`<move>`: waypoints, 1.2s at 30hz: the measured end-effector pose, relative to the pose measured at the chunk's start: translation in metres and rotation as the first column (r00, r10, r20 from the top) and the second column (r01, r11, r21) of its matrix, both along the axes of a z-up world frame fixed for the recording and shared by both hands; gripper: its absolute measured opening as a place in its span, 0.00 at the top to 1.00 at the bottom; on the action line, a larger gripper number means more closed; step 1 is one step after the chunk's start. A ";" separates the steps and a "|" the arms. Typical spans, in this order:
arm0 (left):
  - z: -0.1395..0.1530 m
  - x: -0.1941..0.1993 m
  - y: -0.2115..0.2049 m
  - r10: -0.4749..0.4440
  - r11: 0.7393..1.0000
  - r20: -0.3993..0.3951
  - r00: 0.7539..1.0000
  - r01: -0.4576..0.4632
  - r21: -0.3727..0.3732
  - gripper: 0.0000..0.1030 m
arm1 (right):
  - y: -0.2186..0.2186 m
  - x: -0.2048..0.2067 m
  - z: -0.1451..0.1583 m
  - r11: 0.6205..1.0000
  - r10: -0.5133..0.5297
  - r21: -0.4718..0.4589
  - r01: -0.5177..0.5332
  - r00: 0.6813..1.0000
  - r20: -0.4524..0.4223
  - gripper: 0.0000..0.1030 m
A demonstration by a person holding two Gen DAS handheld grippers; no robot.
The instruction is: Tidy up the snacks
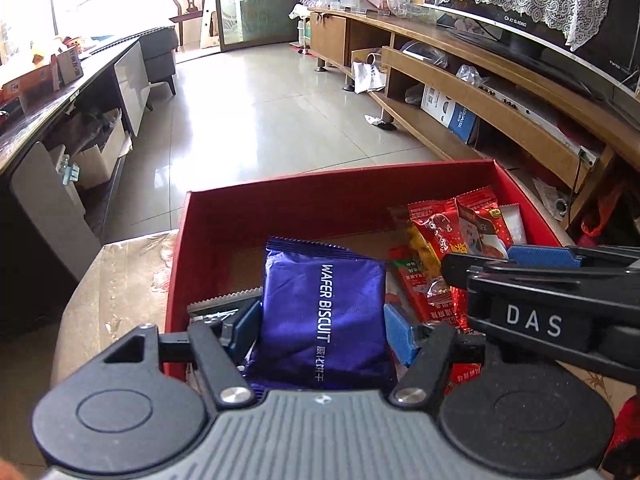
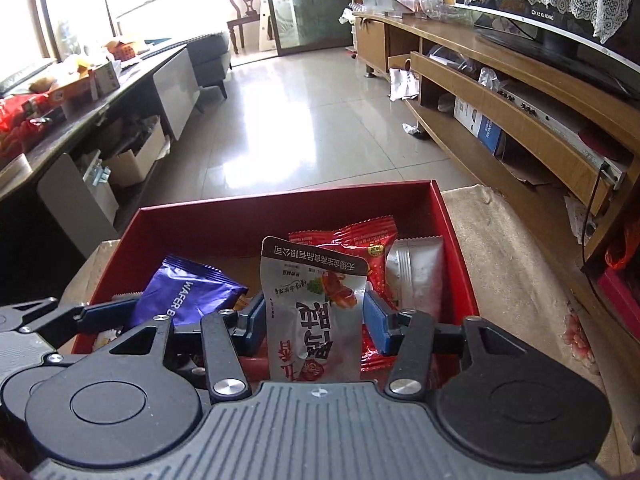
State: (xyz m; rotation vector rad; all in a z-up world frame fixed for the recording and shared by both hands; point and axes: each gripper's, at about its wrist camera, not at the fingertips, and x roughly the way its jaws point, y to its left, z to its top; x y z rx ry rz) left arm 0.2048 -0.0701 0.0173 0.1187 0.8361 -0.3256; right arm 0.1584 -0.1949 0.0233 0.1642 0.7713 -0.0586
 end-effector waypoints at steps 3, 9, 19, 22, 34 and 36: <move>0.002 -0.001 0.002 0.005 1.000 -0.004 1.000 -0.005 -0.003 0.40 | -0.001 0.002 -0.002 1.000 0.002 0.013 -0.002 1.000 -0.011 0.39; 0.003 -0.002 0.005 0.013 1.000 -0.006 1.000 -0.013 0.002 0.40 | -0.001 0.000 0.003 1.000 -0.002 0.012 0.002 1.000 0.007 0.37; 0.012 -0.012 0.022 0.061 0.998 -0.011 0.998 -0.061 -0.009 0.39 | 0.003 -0.015 0.023 1.000 0.011 -0.016 -0.010 0.998 0.057 0.32; 0.017 -0.016 0.027 0.077 0.997 -0.002 0.997 -0.077 -0.010 0.34 | 0.003 -0.022 0.031 1.000 0.014 -0.012 -0.014 0.997 0.073 0.31; 0.041 -0.047 0.035 0.094 0.995 0.085 0.992 -0.092 -0.026 0.20 | 0.004 -0.060 0.051 1.000 -0.001 -0.027 0.004 0.993 0.122 0.29; 0.049 -0.055 0.040 0.109 0.994 0.108 0.988 -0.105 -0.037 0.18 | 0.003 -0.070 0.055 1.000 -0.013 -0.015 0.015 0.991 0.137 0.28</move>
